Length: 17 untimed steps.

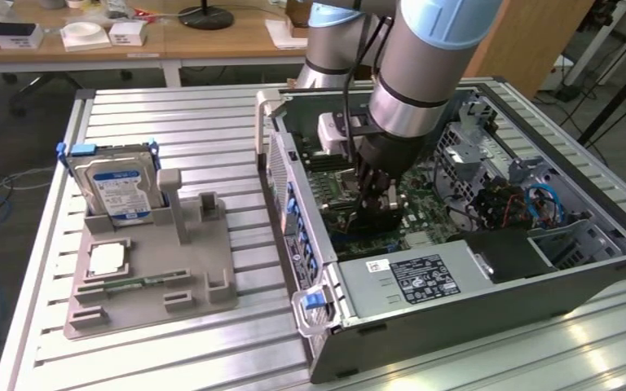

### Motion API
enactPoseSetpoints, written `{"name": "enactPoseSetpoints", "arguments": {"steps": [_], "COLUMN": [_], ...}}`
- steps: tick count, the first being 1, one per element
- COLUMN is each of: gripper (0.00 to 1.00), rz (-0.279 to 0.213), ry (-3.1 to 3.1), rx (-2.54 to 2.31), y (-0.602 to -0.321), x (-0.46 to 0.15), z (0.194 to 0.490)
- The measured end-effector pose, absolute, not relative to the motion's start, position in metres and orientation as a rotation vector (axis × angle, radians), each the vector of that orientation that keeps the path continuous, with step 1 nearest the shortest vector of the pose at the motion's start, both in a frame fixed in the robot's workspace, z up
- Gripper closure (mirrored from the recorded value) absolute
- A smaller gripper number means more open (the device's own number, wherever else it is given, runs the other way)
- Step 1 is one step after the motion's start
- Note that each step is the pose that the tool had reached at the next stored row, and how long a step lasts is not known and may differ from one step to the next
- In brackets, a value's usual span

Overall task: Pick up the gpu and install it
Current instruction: 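Press down on the gpu until it lock into place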

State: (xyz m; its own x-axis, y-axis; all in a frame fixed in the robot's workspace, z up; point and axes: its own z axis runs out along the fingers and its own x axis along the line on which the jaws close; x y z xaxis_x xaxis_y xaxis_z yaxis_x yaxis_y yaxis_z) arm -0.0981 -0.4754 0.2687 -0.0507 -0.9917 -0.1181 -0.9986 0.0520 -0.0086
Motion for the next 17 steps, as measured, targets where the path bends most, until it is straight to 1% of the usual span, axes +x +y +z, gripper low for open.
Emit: {"name": "enactPoseSetpoints", "arguments": {"steps": [14, 17], "gripper": [0.89, 0.89], "rz": [0.115, 0.115], "ry": [2.211, 2.211], "rx": [-2.098, -2.098], "y": [-0.474, -0.473], "x": [-0.13, -0.135], "z": [0.275, 0.284]}}
